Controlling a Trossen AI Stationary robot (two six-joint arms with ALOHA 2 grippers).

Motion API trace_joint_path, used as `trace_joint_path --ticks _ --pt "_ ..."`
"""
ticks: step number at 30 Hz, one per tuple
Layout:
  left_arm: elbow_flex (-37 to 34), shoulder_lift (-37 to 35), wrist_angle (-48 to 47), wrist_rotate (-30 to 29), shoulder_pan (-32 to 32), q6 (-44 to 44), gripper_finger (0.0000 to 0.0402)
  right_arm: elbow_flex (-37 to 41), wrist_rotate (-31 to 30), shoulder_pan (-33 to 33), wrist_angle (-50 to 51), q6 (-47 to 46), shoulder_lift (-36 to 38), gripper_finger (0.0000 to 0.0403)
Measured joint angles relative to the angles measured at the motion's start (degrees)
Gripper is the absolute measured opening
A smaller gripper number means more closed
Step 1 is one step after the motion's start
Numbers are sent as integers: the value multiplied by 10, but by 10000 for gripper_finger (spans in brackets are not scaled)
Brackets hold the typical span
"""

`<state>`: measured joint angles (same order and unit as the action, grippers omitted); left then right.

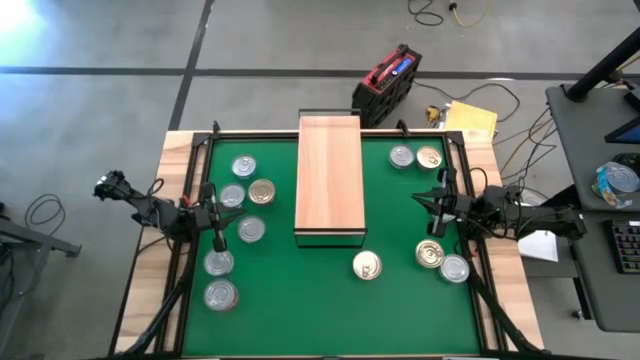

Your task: Stack canned seafood by type on shelf

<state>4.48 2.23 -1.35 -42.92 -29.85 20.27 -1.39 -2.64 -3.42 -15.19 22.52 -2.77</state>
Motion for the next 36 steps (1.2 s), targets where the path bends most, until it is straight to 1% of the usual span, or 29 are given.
trace_joint_path --ticks 23,27,28,32,33,36 --pt "0 0 1 0 0 -1 0 0 0 0 0 0 0 13" --pt "0 0 33 14 0 -60 0 0 0 0 0 -3 0 13" --pt "0 0 50 21 0 -76 0 0 0 0 0 -21 0 13" --pt "0 0 121 34 0 -132 0 0 -4 0 0 -204 0 13" --pt "0 0 139 34 0 -136 0 0 -7 0 -3 -222 0 13" --pt "0 0 183 34 0 -138 0 0 -40 0 -15 -230 0 13"
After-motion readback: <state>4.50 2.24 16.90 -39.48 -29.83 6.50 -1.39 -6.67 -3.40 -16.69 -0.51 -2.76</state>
